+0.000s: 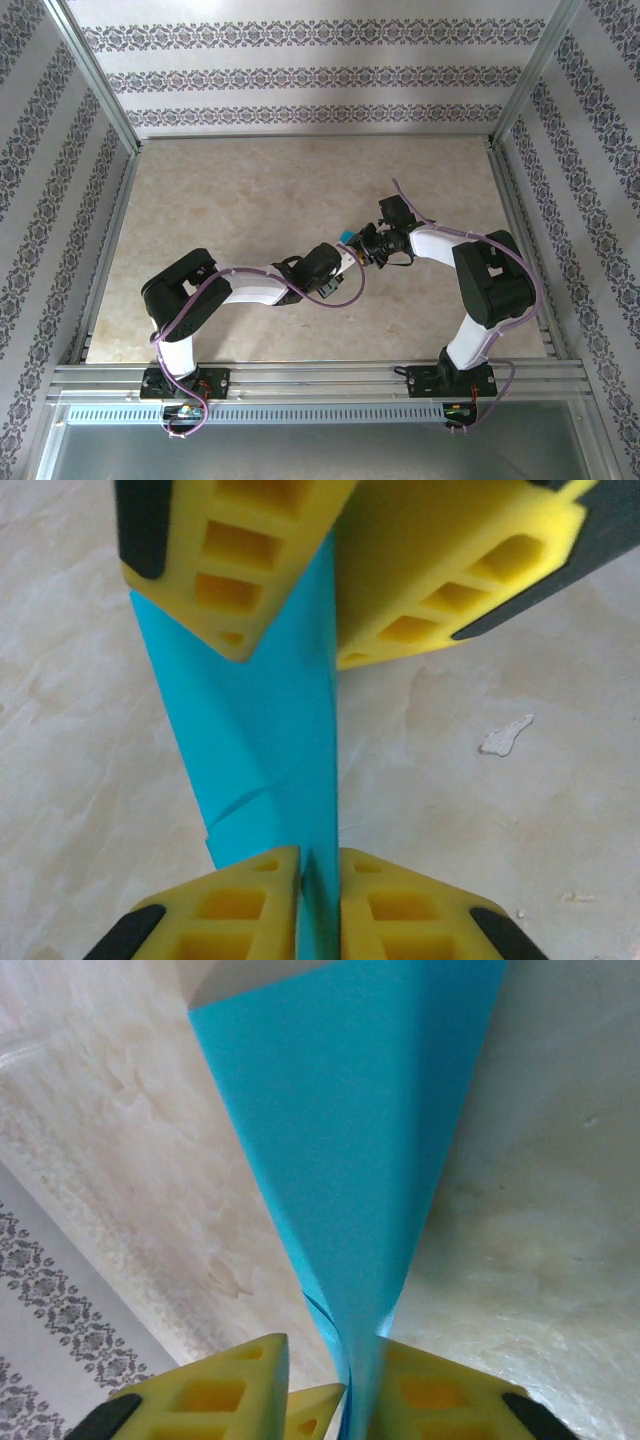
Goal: Fold a paper plane with a square sheet of paper (pick it up from the middle)
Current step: Fold the wing for the fifth time at the center of the table.
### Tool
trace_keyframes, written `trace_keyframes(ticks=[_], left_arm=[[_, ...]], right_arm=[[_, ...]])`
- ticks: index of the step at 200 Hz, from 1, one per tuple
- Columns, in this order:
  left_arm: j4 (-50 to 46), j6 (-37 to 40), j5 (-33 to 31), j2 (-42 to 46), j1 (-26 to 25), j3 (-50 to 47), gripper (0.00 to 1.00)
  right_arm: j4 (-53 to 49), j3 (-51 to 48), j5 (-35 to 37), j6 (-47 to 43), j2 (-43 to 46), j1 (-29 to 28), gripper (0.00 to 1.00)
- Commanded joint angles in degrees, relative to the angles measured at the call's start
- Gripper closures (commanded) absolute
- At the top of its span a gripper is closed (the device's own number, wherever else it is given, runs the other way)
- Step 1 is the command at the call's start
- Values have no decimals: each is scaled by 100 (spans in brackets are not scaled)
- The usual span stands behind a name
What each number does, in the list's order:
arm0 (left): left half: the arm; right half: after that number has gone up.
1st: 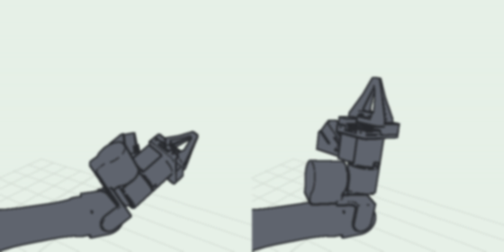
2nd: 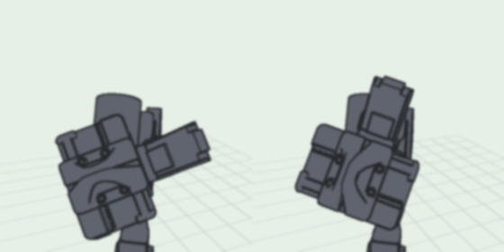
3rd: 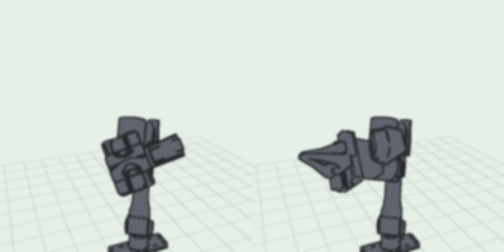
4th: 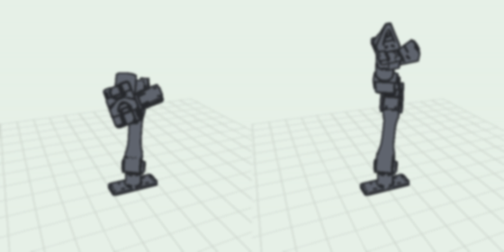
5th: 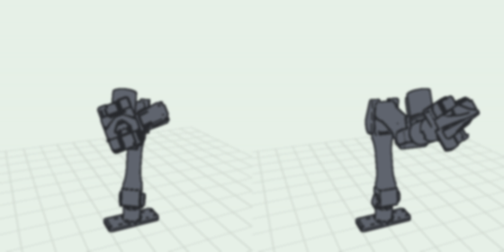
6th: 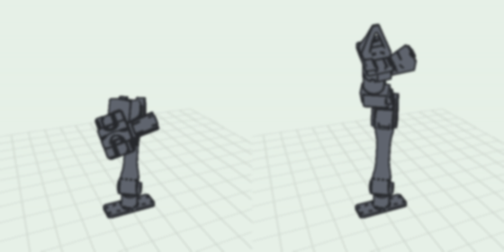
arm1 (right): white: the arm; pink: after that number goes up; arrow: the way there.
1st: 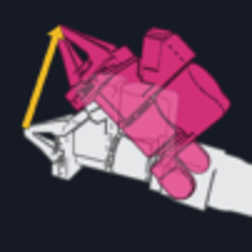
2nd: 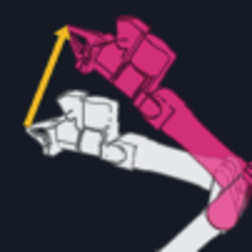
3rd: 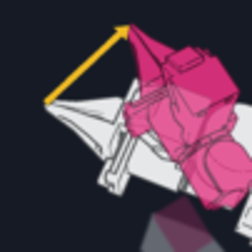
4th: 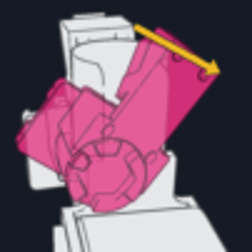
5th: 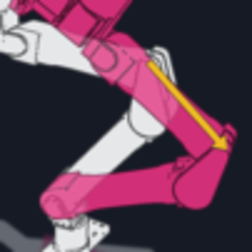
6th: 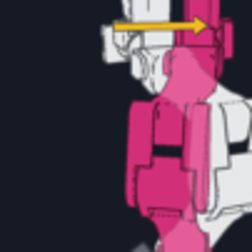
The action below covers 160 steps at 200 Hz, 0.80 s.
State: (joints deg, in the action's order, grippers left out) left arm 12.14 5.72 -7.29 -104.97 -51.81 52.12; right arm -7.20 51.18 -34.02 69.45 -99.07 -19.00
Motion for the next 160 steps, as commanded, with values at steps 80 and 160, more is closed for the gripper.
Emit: trace_keyframes(ticks=[80,160], left_arm=[[457,-636,121,-126,-92,-169,75],[316,-606,-178,260,-92,-342,66]], right_arm=[[-86,42,-192,-2,46,-51,90],[-97,24,-229,6,45,-16,90]])
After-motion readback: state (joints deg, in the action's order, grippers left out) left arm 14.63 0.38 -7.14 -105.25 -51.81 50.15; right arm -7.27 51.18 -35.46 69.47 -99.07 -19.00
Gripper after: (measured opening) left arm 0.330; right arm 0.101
